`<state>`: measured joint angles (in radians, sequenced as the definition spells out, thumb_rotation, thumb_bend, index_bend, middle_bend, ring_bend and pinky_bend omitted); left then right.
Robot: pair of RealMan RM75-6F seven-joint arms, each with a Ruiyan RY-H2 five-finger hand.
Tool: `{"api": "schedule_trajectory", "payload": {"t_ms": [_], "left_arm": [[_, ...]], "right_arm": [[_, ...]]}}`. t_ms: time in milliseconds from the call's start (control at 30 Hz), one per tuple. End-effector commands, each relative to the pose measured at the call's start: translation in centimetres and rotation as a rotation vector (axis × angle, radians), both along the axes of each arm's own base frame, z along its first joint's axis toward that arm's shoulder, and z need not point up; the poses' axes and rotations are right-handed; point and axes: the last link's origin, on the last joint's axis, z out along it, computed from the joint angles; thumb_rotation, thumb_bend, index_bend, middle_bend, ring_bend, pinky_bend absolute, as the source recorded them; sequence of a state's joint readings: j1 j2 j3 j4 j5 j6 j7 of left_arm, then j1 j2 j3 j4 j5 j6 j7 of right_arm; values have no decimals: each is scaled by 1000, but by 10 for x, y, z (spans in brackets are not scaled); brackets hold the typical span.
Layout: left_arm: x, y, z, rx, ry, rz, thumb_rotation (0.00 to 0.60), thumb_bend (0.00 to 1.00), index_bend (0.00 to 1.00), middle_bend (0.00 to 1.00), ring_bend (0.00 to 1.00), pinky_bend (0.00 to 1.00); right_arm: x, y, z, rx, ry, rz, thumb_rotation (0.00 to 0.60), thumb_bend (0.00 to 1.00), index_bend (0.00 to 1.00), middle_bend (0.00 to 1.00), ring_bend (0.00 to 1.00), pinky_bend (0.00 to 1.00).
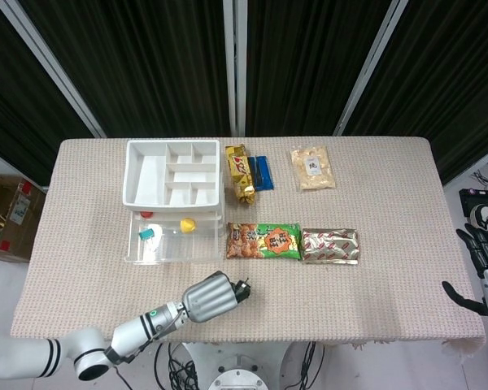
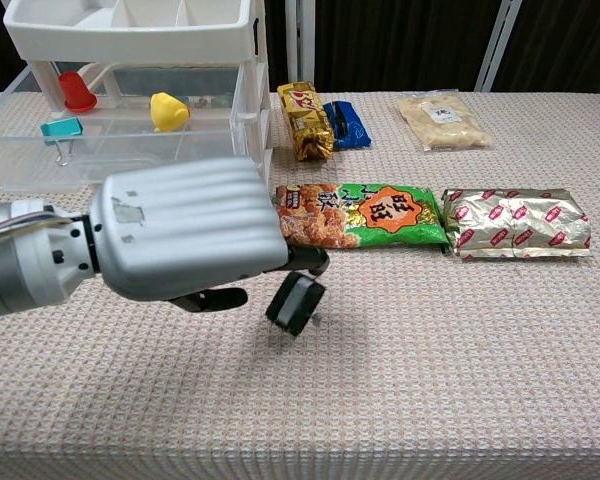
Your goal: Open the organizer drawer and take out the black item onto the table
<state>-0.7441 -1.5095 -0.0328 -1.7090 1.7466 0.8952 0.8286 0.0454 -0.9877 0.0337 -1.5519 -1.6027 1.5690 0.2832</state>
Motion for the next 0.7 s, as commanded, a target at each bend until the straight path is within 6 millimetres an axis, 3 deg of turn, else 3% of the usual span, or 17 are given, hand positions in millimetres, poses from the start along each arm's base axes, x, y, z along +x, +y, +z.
{"api": "schedule_trajectory", "payload": {"t_ms": [33,200,300,400,467,533,633,700], "left_arm": [[3,-1,27,41,-78,44,600,139,193,576,730,957],[-8,3,99,137,-364,209,600,92,195,563,714,957],[-41,9,154,247,-502,386,600,77,212,556,694,940],[-77,9,196,367,-546,540,600,56,217,534,652,897],[-108,6,221,442,-576,651,600,45,232,509,585,790],[-142,-1,238,490,-581,788,600,39,242,448,466,580],[-189,-16,250,548,-542,969,600,37,241,343,326,347],[-210,-29,249,572,-516,1039,600,37,236,304,288,293]], "right_arm": [[1,0,1,-3,0,5,600,174,0,0,0,0],[1,1,4,-7,-1,8,600,174,0,0,0,0],[0,1,4,3,1,11,600,174,0,0,0,0],[1,0,3,16,0,18,600,174,0,0,0,0],[2,-2,2,22,-1,23,600,173,0,0,0,0],[2,-4,1,31,0,29,600,172,0,0,0,0],[5,-8,-1,45,1,47,600,173,0,0,0,0],[6,-10,-3,59,2,57,600,173,0,0,0,0]]}}
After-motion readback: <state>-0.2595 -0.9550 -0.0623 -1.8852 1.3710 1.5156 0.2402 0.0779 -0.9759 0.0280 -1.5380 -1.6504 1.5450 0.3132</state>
